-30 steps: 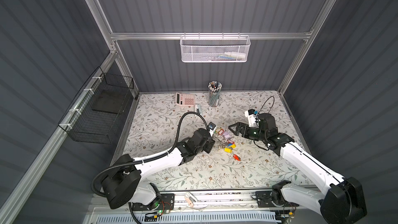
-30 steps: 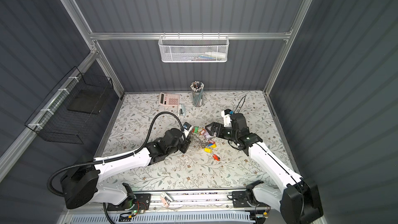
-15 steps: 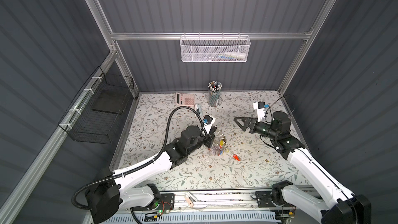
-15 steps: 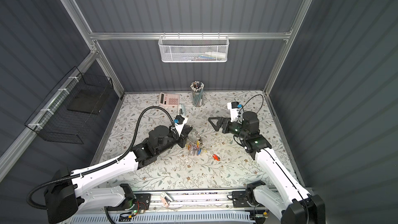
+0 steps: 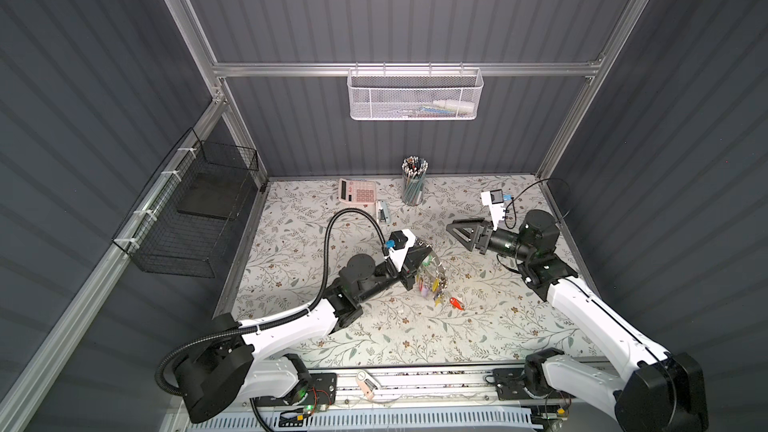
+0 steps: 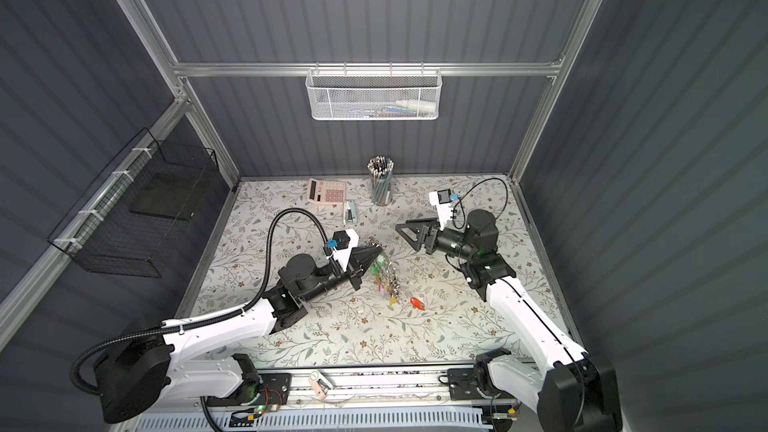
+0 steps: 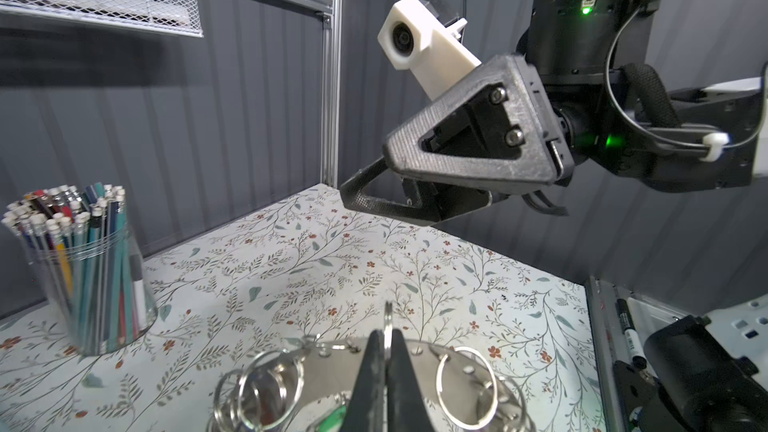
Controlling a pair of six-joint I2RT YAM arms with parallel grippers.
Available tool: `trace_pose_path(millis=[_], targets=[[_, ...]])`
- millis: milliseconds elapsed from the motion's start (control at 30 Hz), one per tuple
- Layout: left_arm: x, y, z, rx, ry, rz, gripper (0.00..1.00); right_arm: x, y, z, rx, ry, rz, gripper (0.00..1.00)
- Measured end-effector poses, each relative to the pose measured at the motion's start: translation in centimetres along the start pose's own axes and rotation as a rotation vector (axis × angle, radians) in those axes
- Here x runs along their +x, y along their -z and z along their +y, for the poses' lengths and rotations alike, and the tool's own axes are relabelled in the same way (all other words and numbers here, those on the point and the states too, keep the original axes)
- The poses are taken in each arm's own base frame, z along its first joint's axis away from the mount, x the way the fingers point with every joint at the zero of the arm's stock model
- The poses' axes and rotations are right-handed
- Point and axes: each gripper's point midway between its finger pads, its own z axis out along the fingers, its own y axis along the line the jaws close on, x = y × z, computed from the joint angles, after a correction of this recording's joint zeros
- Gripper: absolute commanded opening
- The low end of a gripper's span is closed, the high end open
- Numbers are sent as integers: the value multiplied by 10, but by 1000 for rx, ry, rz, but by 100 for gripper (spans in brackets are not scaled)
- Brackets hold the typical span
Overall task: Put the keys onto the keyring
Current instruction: 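Lift the key ring disc with the left gripper while the right gripper moves toward it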
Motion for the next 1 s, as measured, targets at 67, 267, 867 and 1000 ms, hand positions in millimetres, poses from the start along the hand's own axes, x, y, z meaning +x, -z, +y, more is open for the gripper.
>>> trace_pose_path(millis=[67, 267, 867, 1000], targets=[[0, -3, 13, 10, 49, -24, 0, -1, 0, 5, -30, 13, -7, 64], [6, -10, 29, 92, 161, -49, 0, -1, -1, 14, -94, 31, -9, 54], [-9, -35, 26, 413, 290, -109, 0, 16, -15, 1, -129, -11, 59, 37], [-16, -34, 19, 459, 272, -117, 0, 18, -16, 1, -135, -12, 65, 33]])
